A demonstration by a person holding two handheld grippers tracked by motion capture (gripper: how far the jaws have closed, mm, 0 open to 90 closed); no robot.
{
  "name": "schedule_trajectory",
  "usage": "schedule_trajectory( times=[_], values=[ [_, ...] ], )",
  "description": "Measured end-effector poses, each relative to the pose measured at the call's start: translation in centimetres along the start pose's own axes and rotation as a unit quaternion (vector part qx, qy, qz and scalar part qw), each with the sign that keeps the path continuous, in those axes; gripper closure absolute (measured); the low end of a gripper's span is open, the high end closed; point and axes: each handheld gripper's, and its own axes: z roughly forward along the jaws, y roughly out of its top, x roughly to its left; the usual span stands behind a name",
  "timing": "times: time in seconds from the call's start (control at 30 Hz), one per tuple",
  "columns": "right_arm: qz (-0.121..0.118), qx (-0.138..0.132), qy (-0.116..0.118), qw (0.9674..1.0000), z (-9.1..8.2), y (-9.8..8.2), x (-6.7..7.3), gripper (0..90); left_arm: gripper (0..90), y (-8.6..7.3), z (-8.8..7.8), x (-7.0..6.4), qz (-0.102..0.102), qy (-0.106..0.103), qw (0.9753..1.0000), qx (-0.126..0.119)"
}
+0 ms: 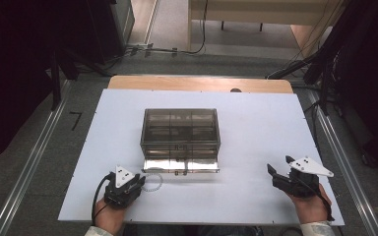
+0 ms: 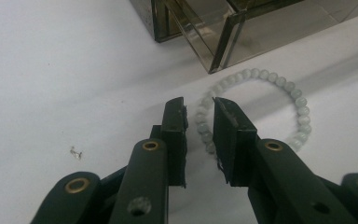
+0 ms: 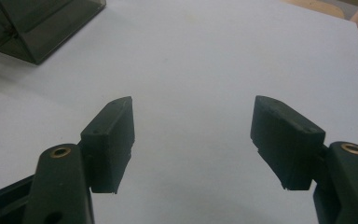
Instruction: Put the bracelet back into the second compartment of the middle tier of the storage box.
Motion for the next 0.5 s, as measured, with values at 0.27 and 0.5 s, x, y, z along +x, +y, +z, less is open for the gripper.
schedule_trajectory(
  times=[0.27,0.5],
  values=[
    [-0.001,0.000,0.001,1.0000,0.01,0.02,0.04,29.2,82.8,0.07,0.10,-0.15,0.000,0.007,1.0000,0.002],
    [0.000,0.000,0.001,1.0000,-0.01,0.02,0.01,29.4,87.4,0.16,0.07,-0.08,-0.009,0.004,0.9999,0.006]
  ],
)
